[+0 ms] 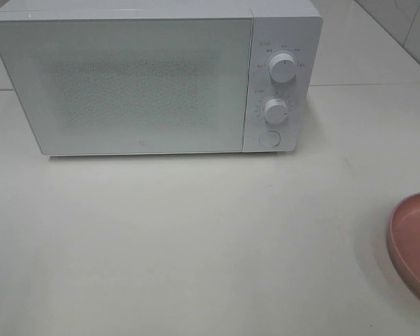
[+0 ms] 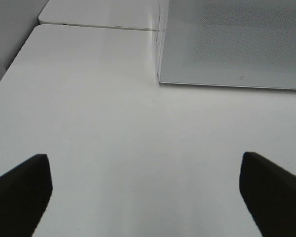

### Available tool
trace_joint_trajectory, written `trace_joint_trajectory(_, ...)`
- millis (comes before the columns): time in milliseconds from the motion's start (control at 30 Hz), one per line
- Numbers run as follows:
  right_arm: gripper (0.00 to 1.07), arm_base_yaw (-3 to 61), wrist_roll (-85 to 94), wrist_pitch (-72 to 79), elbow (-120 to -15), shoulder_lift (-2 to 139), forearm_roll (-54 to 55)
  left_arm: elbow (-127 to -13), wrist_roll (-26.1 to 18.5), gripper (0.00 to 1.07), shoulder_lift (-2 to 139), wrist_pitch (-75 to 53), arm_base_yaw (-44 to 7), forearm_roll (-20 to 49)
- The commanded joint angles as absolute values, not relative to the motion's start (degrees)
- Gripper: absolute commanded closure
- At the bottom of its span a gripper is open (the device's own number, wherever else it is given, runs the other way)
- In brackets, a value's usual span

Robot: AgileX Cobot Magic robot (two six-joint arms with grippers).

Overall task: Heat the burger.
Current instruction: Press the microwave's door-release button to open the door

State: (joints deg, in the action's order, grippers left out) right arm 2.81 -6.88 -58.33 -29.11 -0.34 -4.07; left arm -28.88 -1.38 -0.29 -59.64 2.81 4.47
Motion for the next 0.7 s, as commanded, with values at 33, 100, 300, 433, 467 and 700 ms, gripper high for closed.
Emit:
trace_joint_trajectory(33,0.33,2.9,-6.4,-57.4,-29.1,-1.3,-3.8,-28.9,-1.2,0.09,-1.8,-59.4,2.7,4.6)
trace_joint_trajectory(100,0.33,2.9,-6.5,-57.1,-30.2,0.9,-3.8,-28.9,-1.2,0.09,-1.8,-59.4,2.7,4.6)
trace_joint_trajectory(300,0.33,2.9,-6.6,-55.9,-31.5,6.4,-3.8,-28.9,-1.2,0.09,-1.8,-59.4,2.7,4.6)
trace_joint_trajectory(433,0.33,2.9,-6.7,-52.1,-31.5,10.5,-3.8,-28.9,-1.2,0.09,-1.8,-59.4,2.7,4.6)
trace_joint_trajectory(467,0.33,2.9,-6.7,-52.1,-31.5,10.5,-3.8,-28.9,-1.2,0.09,-1.8,-59.4,2.7,4.6)
trace_joint_trajectory(700,0.33,2.9,-6.6,-46.0,-30.7,15.4,-3.8,-28.9,-1.2,0.09,-1.8,-59.4,2.7,4.6)
